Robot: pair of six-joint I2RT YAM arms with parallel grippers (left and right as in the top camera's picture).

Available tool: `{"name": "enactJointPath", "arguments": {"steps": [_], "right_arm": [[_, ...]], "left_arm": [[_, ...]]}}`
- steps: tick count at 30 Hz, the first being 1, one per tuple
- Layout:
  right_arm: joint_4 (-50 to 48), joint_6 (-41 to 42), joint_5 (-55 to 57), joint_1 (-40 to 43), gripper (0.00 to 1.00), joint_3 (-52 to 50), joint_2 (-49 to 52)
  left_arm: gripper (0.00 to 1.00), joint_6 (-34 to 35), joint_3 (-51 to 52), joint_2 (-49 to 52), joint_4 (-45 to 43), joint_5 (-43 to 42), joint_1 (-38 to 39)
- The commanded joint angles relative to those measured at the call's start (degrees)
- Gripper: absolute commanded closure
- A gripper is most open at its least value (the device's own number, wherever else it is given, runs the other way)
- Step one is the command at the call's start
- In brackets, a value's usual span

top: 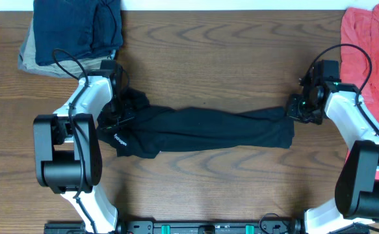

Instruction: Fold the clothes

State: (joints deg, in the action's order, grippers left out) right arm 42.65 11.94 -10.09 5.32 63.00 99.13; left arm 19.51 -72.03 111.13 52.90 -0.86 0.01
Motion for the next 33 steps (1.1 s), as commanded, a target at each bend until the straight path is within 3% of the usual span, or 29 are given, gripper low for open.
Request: {"name": "enactJointPath", "arguments": {"steps": [1, 5, 8, 12, 16, 18, 24, 28, 33], "right_arm": [[1.4, -2.1, -8.4, -1.9, 0.97, 1.0, -3.0], [4.0, -4.6, -12.5, -3.7, 0.95, 0.8, -2.9], [4.4, -4.6, -12.4, -5.7, 0.93, 0.2, -2.9], [2.4, -3.8, -11.5, -8.3, 0.87, -1.4, -2.8], [-0.4, 1.0, -7.7, -9.3, 0.82, -3.9, -2.8], [-1.8, 1.3, -7.7, -9.4, 0.82, -5.3, -2.8], [-3.0, 1.3, -7.7, -9.4, 0.81, -9.2, -2.8], [-3.4, 1.3, -7.4, -9.4, 0.82, -11.1, -2.8], [-3.9, 1.3, -7.3, -9.4, 0.83, -11.9, -2.8]], "left_arm": [[0.94, -0.2, 0.1, -5.5, 0.9, 1.3, -0.2], [0.94, -0.8, 0.1, -13.5, 0.8, 0.5, 0.9], [0.94, -2.1, 0.1, -17.5, 0.8, -5.2, 1.9], [0.93, -3.2, 0.2, -18.2, 0.7, -14.1, 4.9], [0.94, -3.1, 0.7, -16.0, 0.6, -16.4, 9.8], [0.92, -2.3, 0.7, -14.5, 0.6, -13.7, 12.2], [0.85, 5.9, 0.7, -10.4, 0.3, 5.0, 13.4], [0.85, 5.9, 0.7, -10.0, 0.2, 10.7, 9.7], [0.85, 5.9, 0.7, -10.0, 0.3, 11.9, 2.7]]}}
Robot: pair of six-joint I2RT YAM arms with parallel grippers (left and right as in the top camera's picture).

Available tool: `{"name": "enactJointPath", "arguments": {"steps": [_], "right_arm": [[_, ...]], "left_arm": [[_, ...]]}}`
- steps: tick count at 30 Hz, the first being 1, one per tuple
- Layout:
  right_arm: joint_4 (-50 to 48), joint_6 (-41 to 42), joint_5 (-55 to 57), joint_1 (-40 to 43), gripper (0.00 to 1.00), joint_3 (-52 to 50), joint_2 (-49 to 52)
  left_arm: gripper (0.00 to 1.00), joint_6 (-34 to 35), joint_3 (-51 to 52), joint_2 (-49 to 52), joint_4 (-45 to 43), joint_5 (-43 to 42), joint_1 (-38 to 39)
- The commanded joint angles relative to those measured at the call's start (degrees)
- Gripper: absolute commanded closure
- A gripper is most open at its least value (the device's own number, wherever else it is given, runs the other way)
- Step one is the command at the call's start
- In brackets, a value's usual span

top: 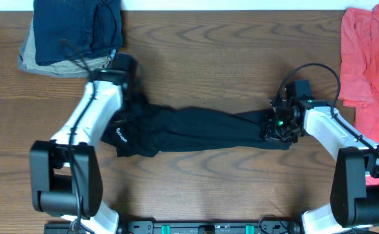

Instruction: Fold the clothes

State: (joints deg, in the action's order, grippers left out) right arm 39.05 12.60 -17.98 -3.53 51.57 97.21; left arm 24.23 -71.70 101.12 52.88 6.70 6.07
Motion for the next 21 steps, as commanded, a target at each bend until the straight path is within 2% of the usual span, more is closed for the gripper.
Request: {"name": "enactJointPath", "arguments": {"steps": [1, 6, 10, 14, 18, 20, 21], "right_arm": [[-0.3, 0.6, 0.6, -0.6, 0.83, -0.5, -0.9], [-0.3, 0.6, 0.7, -0.6, 0.83, -0.5, -0.9], [-0.5, 0.6, 0.7, -0.6, 0.82, -0.5, -0.9], [-1.2, 0.6, 0.7, -0.6, 0.8, -0.5, -0.9], [-1.6, 0.6, 0.7, -0.6, 0.79, -0.5, -0.9], [-1.7, 0.6, 0.6, -0.6, 0.78, -0.5, -0.9], [-1.7, 0.6, 0.6, -0.6, 0.78, -0.5, -0.9]], "left_arm": [[0.84, 1.2, 0.4, 0.0, 0.3, 4.3, -4.8], [0.83, 1.2, -0.6, -0.2, 2.3, 4.3, -9.8], [0.83, 1.2, -1.7, -1.8, 4.8, 2.6, -10.3], [0.83, 0.3, -1.7, -4.9, 6.8, -5.4, -8.9], [0.83, -6.1, -1.4, -5.7, 6.8, -17.5, -5.8], [0.6, -6.6, -0.3, -5.6, 6.4, -18.1, -4.1], [0.51, -6.6, 0.3, -5.6, 5.9, -17.8, -3.4]]}}
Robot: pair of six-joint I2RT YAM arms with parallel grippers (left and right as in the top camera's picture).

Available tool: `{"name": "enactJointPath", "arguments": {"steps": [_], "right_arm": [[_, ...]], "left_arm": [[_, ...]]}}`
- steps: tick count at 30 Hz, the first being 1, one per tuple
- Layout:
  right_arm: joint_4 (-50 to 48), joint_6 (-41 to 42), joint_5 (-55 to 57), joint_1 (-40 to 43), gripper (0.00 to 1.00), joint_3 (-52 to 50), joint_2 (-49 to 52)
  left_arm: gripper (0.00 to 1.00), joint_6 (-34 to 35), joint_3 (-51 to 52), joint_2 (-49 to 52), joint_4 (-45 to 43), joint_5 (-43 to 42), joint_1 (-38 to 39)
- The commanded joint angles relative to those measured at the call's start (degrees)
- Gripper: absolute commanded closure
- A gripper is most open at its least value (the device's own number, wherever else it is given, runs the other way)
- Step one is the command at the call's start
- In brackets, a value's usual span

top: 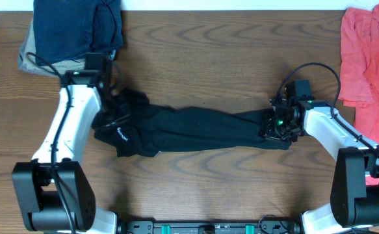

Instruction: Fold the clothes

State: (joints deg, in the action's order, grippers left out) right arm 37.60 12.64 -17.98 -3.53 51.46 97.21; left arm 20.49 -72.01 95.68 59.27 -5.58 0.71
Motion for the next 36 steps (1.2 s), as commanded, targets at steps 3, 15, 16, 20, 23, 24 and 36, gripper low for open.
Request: {"name": "enactJointPath", "arguments": {"steps": [3, 15, 16, 20, 23, 24, 36], "right_arm": [[-0.2, 0.6, 0.6, -0.6, 0.78, -0.4, -0.9], [0.1, 0.6, 0.6, -0.6, 0.78, -0.4, -0.9], [0.1, 0.6, 0.6, -0.6, 0.78, -0.4, -0.9], [0.1, 0.6, 0.6, -0.6, 0.78, -0.4, -0.9], [0.1, 0.6, 0.7, -0.6, 0.78, -0.4, -0.9], [0.1, 0.6, 0.6, -0.6, 0.78, -0.4, -0.9], [0.3, 0.6, 1.7, -0.5, 0.87, -0.4, -0.9]], "left_arm": [[0.31, -2.9, 2.9, 0.2, -3.1, -5.6, 3.2], [0.17, -3.2, 5.5, 6.7, -7.3, 1.8, 2.6], [0.21, -3.6, 5.5, 7.4, -7.5, 1.8, 2.6], [0.59, -4.2, 5.5, 8.7, -8.0, 1.8, 2.6], [0.91, -4.4, 5.5, 8.5, -7.5, 1.8, 2.6], [0.94, -4.4, 5.4, 8.3, -7.1, 1.8, 2.6], [0.84, 5.1, 2.7, 1.4, 4.0, 17.1, 1.8]]}}
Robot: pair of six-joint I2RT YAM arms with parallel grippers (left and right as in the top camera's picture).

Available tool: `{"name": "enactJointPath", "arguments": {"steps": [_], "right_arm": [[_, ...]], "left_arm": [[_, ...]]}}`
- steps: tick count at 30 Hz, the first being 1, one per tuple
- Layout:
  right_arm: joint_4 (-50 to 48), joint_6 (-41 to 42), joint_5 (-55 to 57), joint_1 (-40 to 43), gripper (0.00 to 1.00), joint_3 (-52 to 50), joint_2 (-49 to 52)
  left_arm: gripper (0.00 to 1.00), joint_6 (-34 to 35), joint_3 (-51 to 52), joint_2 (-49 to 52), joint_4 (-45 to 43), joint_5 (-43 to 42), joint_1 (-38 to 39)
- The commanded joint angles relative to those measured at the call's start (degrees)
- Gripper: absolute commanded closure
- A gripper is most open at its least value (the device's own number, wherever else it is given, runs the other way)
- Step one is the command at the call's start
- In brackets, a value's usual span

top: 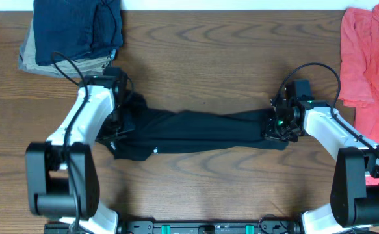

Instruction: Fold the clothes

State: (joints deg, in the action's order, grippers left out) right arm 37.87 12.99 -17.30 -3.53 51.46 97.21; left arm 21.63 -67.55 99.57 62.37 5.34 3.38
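A black garment (196,130) lies stretched left to right across the middle of the wooden table (209,58), bunched at its left end and narrow at the right. My left gripper (119,116) sits on the bunched left end, its fingers hidden among the folds. My right gripper (275,127) is down on the garment's right end; whether it is open or shut cannot be told from overhead.
A folded stack of dark blue (78,29) and tan clothes (28,57) lies at the back left corner. A loose red garment (368,58) lies along the right edge. Both white arms reach in from the front corners.
My left gripper has moved right and toward the front along the garment's left end. The cloth there now lies narrower and flatter. The right gripper has not moved.
The black garment lay stretched with my grippers at its two ends, the right one at the far right tip. Then the right gripper stood further left, on a shortened right end, and stayed there. My left gripper kept shifting about the bunched left end, which now lies tidier.
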Motion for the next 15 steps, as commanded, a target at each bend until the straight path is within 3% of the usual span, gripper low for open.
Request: {"name": "enactJointPath", "arguments": {"steps": [1, 3, 5, 12, 15], "right_arm": [[0.0, 0.3, 1.0, -0.5, 0.88, -0.4, -0.9], [0.0, 0.3, 1.0, -0.5, 0.88, -0.3, -0.9], [0.1, 0.3, 1.0, -0.5, 0.88, -0.2, -0.9], [4.8, 0.3, 1.0, -0.5, 0.94, 4.7, -1.0], [7.5, 0.2, 0.3, -0.6, 0.94, 8.7, -1.0]], "left_arm": [[0.69, 4.2, -1.7, -2.8, 1.3, 6.2, -1.1], [0.41, 4.1, -1.7, -2.9, 1.5, 6.2, -1.1], [0.27, 4.1, -1.8, -2.9, 1.7, 6.3, -1.1], [0.26, 4.2, -2.9, -4.6, 3.1, 5.3, -1.0], [0.37, 4.2, -3.1, -6.3, 2.7, 3.3, -0.8]]}}
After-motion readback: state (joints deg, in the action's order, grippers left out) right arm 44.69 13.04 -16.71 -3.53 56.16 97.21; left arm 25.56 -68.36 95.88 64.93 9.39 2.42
